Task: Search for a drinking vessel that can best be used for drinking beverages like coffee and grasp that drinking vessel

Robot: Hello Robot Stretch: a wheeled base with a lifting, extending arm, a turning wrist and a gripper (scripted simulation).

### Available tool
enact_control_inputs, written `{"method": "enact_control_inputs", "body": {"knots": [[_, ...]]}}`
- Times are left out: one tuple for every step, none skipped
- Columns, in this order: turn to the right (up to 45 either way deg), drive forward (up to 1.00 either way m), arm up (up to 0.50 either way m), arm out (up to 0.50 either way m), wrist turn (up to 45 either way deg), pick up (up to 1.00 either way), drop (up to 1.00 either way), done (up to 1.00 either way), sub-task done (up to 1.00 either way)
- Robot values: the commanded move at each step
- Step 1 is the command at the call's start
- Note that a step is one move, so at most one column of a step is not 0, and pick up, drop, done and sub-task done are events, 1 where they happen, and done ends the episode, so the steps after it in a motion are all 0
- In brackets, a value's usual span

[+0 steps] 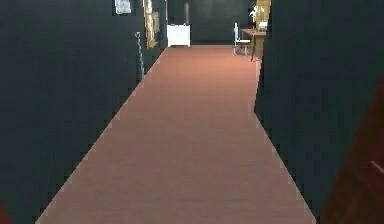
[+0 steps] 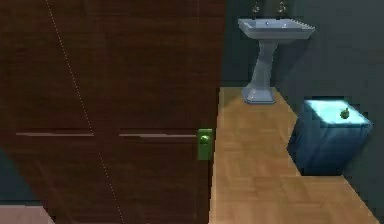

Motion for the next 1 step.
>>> {"method": "enact_control_inputs", "body": {"knots": [[0.0, 1.0, 0.0, 0.0, 0.0, 0.0, 0.0, 0.0, 0.0]]}}
